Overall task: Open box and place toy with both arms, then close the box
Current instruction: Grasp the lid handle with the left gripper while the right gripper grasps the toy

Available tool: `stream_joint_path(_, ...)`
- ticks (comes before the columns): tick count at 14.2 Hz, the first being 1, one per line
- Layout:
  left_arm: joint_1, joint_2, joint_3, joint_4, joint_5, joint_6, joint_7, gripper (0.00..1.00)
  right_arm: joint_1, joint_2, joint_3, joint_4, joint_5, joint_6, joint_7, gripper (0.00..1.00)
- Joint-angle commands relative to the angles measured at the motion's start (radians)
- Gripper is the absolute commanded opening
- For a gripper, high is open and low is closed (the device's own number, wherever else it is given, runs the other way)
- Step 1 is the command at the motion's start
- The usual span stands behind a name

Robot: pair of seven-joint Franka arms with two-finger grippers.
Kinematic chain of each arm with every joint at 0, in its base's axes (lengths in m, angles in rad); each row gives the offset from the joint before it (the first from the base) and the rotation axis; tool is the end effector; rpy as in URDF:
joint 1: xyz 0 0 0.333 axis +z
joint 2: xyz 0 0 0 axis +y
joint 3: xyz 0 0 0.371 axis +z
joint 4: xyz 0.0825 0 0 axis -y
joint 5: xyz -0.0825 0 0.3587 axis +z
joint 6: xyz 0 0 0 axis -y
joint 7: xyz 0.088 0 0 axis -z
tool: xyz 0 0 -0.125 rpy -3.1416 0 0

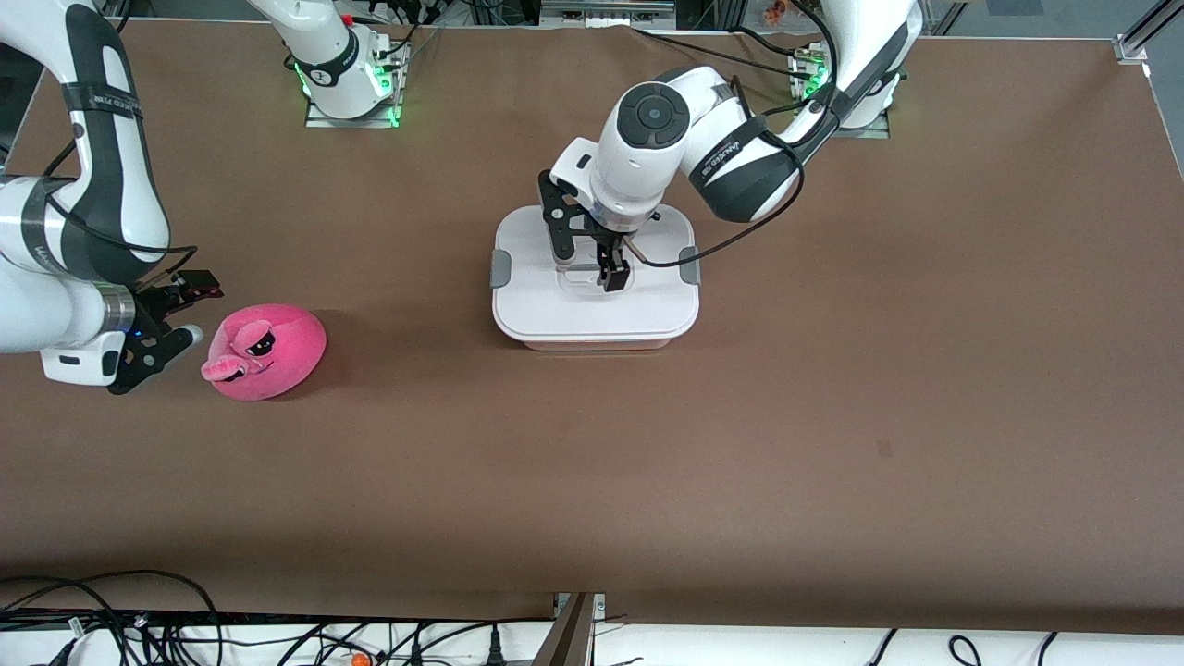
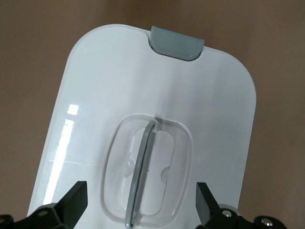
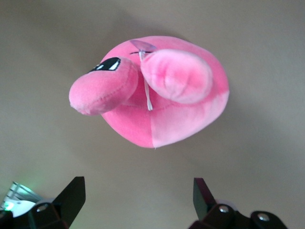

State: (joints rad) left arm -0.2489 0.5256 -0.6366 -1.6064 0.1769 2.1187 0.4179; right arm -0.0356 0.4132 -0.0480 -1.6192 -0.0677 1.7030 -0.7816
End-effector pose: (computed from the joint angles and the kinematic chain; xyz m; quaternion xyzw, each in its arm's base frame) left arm 0.4973 -0.4744 0.4201 0.7901 -0.6069 0.0283 0.0812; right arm 0.6229 -0.0558 0.4076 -0.9226 -0.3467 0.1663 0.0303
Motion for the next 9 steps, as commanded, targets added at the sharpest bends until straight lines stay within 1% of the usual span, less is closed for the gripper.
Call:
stream_joint_path(1, -0.015, 0.011, 0.000, 0.000, 0.100, 0.006, -0.010, 0.62, -0.004, -0.010, 0.007, -0.060, 0.006, 0.078, -0.089, 1.00)
stream_joint_path(2, -0.016, 0.019, 0.000, 0.002, 0.102, 0.006, -0.019, 0.33, -0.004, -0.008, 0.007, -0.079, 0.008, 0.108, -0.106, 1.00)
stream_joint_path(3, -0.016, 0.025, 0.000, 0.002, 0.102, 0.007, -0.024, 0.15, -0.004, -0.008, 0.008, -0.093, 0.008, 0.133, -0.122, 1.00)
stream_joint_path(4, -0.016, 0.030, 0.000, 0.003, 0.102, 0.007, -0.024, 0.07, -0.004, -0.007, 0.010, -0.100, 0.009, 0.154, -0.131, 1.00)
stream_joint_path(5, -0.015, 0.030, 0.000, 0.003, 0.102, 0.006, -0.024, 0.07, -0.004, -0.001, 0.011, -0.102, 0.025, 0.164, -0.139, 1.00)
stream_joint_path(7, -0.015, 0.037, 0.000, 0.003, 0.111, 0.006, -0.024, 0.08, -0.004, 0.021, 0.013, -0.100, 0.083, 0.191, -0.174, 1.00)
stream_joint_path(8, -0.016, 0.045, 0.001, 0.006, 0.111, 0.007, -0.024, 0.08, -0.004, 0.029, 0.013, -0.100, 0.095, 0.207, -0.194, 0.99)
stream_joint_path(9, -0.016, 0.045, 0.001, 0.008, 0.111, 0.007, -0.024, 0.08, -0.004, 0.039, 0.013, -0.099, 0.101, 0.217, -0.197, 0.93)
